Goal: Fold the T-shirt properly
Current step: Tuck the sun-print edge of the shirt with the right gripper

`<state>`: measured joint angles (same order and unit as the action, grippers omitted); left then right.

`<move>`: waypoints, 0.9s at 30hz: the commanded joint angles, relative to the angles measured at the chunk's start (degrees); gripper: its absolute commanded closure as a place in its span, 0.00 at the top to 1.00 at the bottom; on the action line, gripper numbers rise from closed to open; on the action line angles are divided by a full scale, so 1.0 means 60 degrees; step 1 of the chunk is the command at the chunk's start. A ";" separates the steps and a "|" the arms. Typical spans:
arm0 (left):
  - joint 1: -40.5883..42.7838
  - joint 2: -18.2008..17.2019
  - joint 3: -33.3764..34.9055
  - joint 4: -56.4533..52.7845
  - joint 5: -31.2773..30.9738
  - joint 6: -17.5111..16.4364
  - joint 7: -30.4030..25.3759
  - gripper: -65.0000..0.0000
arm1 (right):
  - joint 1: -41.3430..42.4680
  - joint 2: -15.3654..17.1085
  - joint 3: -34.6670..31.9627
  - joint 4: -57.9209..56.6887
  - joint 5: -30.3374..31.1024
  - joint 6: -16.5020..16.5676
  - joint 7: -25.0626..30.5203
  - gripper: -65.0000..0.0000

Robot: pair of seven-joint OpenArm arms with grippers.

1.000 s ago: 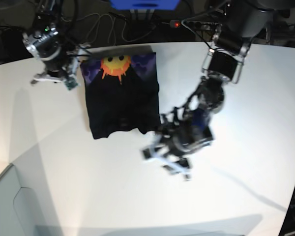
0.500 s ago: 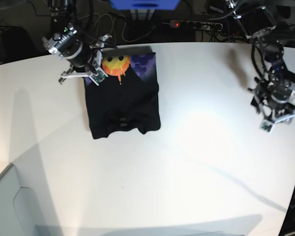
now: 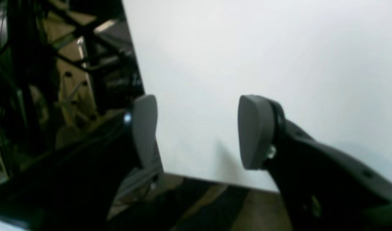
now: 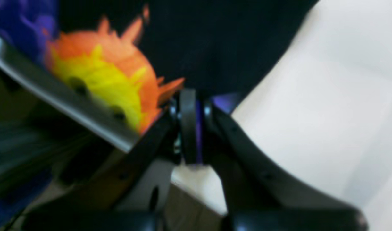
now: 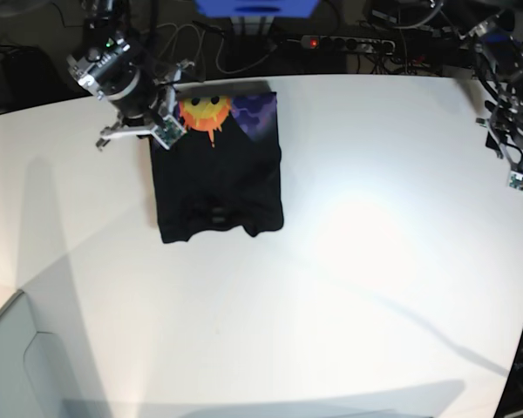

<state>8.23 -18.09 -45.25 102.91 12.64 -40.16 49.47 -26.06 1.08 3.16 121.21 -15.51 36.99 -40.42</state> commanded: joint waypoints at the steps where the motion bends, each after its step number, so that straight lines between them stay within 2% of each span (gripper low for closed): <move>1: 0.0072 -0.0158 -0.0172 0.0188 -0.0005 0.0027 -0.0048 0.59 | 0.0058 -0.0085 -0.0285 0.0070 0.0145 0.0142 0.0137 0.00; 7: 0.0628 -0.0084 -0.0831 0.0159 -0.0019 0.0027 -0.0092 0.59 | 0.0249 -0.0100 -0.2395 -0.0297 0.0130 0.0142 0.0122 0.00; 10: 0.0936 -0.0084 -0.1051 0.0174 -0.0342 0.0027 -0.0092 0.59 | 0.0615 -0.0114 -0.3054 -0.0663 0.0101 0.0128 0.0137 0.00; 15: 0.1742 -0.0158 -0.1842 0.0174 -0.1910 0.0027 -0.0048 0.59 | 0.0850 -0.0085 -0.3127 -0.1454 0.0101 0.0128 0.0386 0.00; 18: 0.1976 -0.0158 -0.2077 0.0130 -0.2481 0.0027 -0.0092 0.59 | 0.0879 -0.0070 -0.3054 -0.1806 0.0101 0.0128 0.0606 0.00; 23: 0.2343 -0.0158 -0.2077 0.0130 -0.2628 0.0027 -0.0106 0.59 | 0.0762 -0.0056 -0.3039 -0.2406 0.0101 0.0128 0.0649 0.00; 27: 0.2475 -0.0099 -0.2091 0.0101 -0.2642 0.0027 -0.0106 0.59 | 0.0381 0.0105 -0.2995 -0.1776 0.0101 0.0128 0.0664 0.00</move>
<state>22.87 -17.72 -57.23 102.74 -3.01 -40.18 49.52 -23.99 1.78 -14.81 109.23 -15.90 36.99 -37.89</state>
